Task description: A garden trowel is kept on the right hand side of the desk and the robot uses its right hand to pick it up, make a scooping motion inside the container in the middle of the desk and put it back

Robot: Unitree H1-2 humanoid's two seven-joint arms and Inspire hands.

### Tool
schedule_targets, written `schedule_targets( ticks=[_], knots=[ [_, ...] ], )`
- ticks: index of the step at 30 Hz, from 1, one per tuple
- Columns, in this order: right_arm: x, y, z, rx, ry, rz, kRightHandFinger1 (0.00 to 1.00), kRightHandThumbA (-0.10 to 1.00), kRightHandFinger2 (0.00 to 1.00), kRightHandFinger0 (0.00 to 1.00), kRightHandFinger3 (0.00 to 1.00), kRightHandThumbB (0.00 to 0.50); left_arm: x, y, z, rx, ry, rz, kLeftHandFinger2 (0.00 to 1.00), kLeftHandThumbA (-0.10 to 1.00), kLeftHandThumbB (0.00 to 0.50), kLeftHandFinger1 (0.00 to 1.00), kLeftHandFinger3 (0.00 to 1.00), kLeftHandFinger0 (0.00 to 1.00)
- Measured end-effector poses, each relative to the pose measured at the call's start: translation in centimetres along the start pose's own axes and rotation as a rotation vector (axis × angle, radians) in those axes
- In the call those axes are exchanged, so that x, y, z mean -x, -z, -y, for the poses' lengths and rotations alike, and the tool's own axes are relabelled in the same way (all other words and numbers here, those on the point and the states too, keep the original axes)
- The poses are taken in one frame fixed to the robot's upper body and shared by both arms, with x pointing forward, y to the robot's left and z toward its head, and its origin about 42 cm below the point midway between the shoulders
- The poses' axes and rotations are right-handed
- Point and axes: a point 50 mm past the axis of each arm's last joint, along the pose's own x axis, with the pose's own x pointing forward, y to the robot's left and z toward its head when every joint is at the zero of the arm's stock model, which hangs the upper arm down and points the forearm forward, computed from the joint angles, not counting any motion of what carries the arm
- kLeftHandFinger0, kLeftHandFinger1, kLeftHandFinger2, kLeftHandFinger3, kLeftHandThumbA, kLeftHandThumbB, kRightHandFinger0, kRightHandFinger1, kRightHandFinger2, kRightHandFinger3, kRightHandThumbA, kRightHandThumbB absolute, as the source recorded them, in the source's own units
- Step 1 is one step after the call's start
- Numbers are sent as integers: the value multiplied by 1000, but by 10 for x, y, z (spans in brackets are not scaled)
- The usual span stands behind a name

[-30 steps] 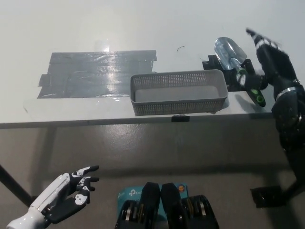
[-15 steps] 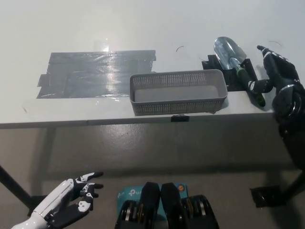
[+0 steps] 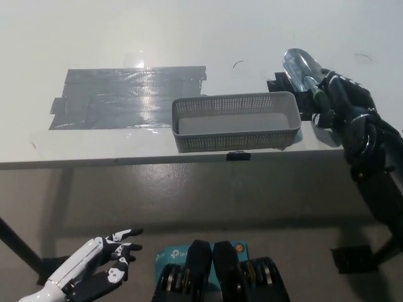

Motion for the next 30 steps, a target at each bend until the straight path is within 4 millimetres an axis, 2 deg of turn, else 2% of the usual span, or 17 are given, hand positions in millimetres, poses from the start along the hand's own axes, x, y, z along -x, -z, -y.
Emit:
schedule_targets(
  ticks=[2, 5, 10, 13, 16, 18, 20, 23, 26, 27, 28, 30],
  knots=[
    [-1, 4, -3, 3, -10, -19, 1000, 623, 1000, 1000, 1000, 434, 0, 0, 0, 0, 3, 0, 967, 1000, 148, 856, 1000, 823],
    [-3, 12, -5, 8, -22, -49, 1000, 517, 1000, 1000, 1000, 415, 0, 0, 0, 0, 6, 0, 983, 1000, 168, 870, 1000, 838],
    [-8, 33, -13, 14, -46, -124, 1000, 523, 1000, 1000, 1000, 393, 0, 0, 0, 1, 7, 0, 979, 1000, 199, 877, 1000, 852],
    [-9, 45, -13, 19, -43, -156, 1000, 526, 1000, 1000, 1000, 413, 0, 0, 1, 0, 9, 0, 976, 1000, 188, 880, 1000, 855],
    [-10, 50, -14, 23, -40, -170, 1000, 539, 1000, 1000, 1000, 422, 0, 0, 1, 0, 11, 1, 959, 1000, 224, 865, 1000, 840],
    [-10, 49, -15, 23, -39, -170, 1000, 521, 1000, 1000, 1000, 402, 0, 0, 1, -1, 12, 1, 956, 1000, 229, 865, 1000, 838],
    [-10, 47, -17, 25, -41, -166, 1000, 529, 1000, 1000, 1000, 399, 0, 0, 1, -1, 12, 3, 957, 1000, 295, 864, 1000, 846],
    [-10, 40, -19, 37, -47, -154, 1000, 555, 1000, 1000, 1000, 405, -1, -1, 1, -3, 12, 5, 946, 1000, 325, 860, 1000, 850],
    [-12, 24, -20, 91, -51, -119, 1000, 536, 1000, 1000, 1000, 411, -1, -2, 1, -6, 12, 8, 948, 1000, 297, 860, 1000, 861],
    [-12, 21, -19, 103, -50, -109, 1000, 536, 1000, 1000, 1000, 412, -1, -2, 1, -6, 12, 10, 954, 1000, 274, 862, 1000, 860],
    [-12, 15, -18, 120, -48, -96, 1000, 528, 1000, 1000, 1000, 419, -1, -2, 1, -6, 12, 12, 957, 1000, 287, 862, 1000, 861],
    [-13, 6, -15, 151, -42, -74, 1000, 583, 1000, 1000, 1000, 424, -1, -3, 1, -6, 12, 15, 955, 1000, 299, 863, 1000, 865]
  ],
)
